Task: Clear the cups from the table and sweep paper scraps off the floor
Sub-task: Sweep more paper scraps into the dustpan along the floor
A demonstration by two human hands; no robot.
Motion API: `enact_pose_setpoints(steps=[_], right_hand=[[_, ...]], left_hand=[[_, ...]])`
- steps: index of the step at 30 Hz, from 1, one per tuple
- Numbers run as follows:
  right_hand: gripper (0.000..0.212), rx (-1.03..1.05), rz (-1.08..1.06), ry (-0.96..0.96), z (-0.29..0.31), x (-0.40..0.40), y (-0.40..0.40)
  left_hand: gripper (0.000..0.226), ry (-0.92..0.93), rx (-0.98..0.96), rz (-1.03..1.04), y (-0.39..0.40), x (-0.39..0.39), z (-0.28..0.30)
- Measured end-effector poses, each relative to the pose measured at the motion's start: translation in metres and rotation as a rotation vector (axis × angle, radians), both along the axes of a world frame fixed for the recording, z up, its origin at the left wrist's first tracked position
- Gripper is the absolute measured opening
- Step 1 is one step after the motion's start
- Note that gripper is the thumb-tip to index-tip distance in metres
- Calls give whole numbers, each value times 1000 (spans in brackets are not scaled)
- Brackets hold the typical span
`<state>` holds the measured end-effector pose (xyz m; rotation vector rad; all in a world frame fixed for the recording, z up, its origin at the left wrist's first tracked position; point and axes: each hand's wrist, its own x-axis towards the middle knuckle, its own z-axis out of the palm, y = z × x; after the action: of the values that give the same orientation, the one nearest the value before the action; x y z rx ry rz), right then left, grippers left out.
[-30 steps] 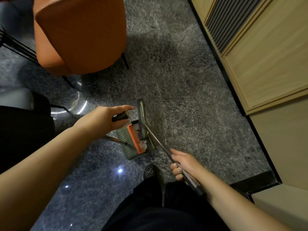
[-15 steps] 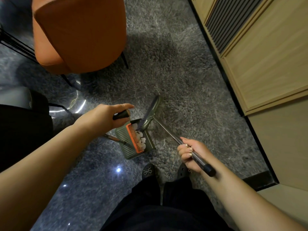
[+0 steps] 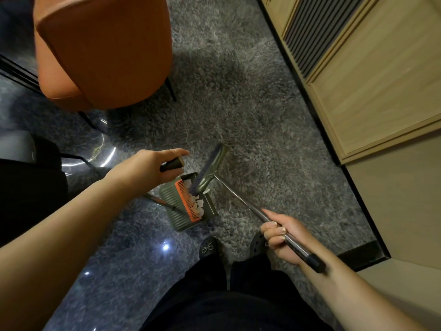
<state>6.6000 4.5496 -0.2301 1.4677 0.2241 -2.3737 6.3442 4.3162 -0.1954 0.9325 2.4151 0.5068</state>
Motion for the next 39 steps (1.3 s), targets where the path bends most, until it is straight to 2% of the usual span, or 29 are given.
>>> enact_pose_setpoints(steps=[2,7,13,17,21,25,29,34,39], right_hand=[[7,39,15,-5,2,0,-2],[28,196,32,-47,-1,-1,-7],[49,441,278,-116,-24,3,3],[49,489,371,-152,-44,-14,4],[46,409,421,-131,-60,-37,-3],[42,385,511,-78,-54,-44,-12],[38,356,507,-65,-38,-30,-5],[46,435,585,-42,-19,-10,-10],[49,529,575,-59,-25,-8,-14]], left_hand=[[54,7,-14,-10,3,1,1],[54,38,-36,-2,7,4,2],[54,5,-30,-7,8,4,3],[53,4,-14,-15,8,10,4],[52,3,24,-24,6,15,3],[54,-9,31,-29,2,15,2],[54,-13,1,-34,-3,16,3],[53,7,12,-25,-6,18,4],[53,6,7,-18,-5,19,3]])
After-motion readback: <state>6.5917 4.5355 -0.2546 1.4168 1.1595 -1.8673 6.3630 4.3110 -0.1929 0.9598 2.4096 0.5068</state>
